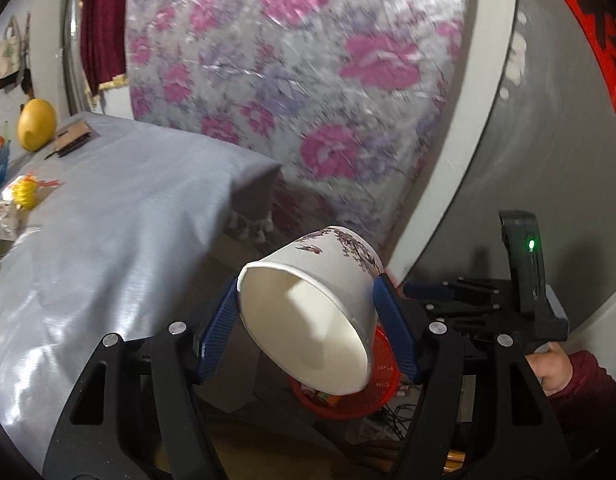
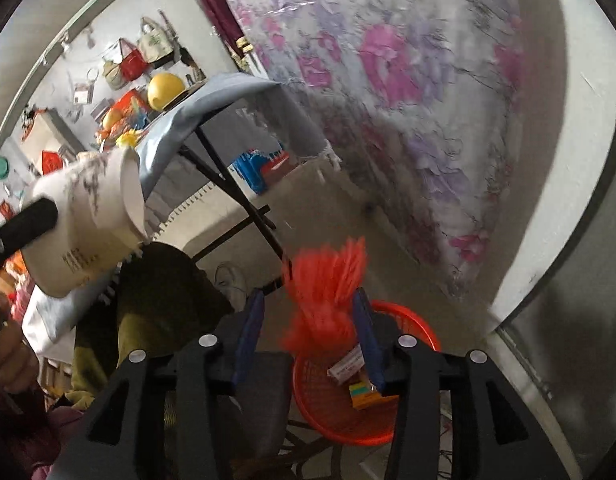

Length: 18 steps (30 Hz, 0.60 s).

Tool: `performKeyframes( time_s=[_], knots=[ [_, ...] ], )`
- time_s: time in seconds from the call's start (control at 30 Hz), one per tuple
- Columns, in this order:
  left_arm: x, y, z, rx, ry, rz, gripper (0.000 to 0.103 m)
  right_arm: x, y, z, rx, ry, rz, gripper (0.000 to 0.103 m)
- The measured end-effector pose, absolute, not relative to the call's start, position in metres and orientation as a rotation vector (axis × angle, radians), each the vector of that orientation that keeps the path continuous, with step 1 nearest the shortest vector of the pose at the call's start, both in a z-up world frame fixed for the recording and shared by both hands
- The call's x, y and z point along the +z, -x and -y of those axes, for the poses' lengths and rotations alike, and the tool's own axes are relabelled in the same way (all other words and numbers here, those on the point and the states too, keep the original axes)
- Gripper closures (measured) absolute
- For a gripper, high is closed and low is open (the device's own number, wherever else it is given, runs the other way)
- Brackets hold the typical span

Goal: Collect trash
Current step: 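Carry the paper cup and red net to the red wastebasket and open both grippers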

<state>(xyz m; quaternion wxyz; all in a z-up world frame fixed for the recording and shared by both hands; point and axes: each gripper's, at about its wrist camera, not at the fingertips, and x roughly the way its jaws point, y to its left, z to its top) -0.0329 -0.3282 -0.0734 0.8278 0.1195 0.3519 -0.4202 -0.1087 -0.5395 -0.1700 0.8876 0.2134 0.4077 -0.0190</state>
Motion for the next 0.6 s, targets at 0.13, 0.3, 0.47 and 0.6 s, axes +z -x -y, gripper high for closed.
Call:
performKeyframes(
  time_s=[0.13, 0.3, 0.47, 0.6],
  knots=[
    [-0.082, 0.038, 0.343, -0.916, -0.282, -0.766, 0.037, -0.166, 0.114, 0.55, -0.059, -0.457, -0.812, 0.052],
    [-0.091, 0.044, 0.358, -0.942, -0.314, -0.792, 0.037, -0.16, 0.12, 0.573, -0.102, -0.502, -0.761, 0.047],
    [-0.101, 0.048, 0.374, -0.98, -0.337, -0.826, 0.035, -0.154, 0.129, 0.585, -0.124, -0.522, -0.727, 0.047],
    [-0.105, 0.05, 0.384, -0.989, -0.349, -0.844, 0.031, -0.151, 0.132, 0.586, -0.123, -0.526, -0.714, 0.047]
  ],
)
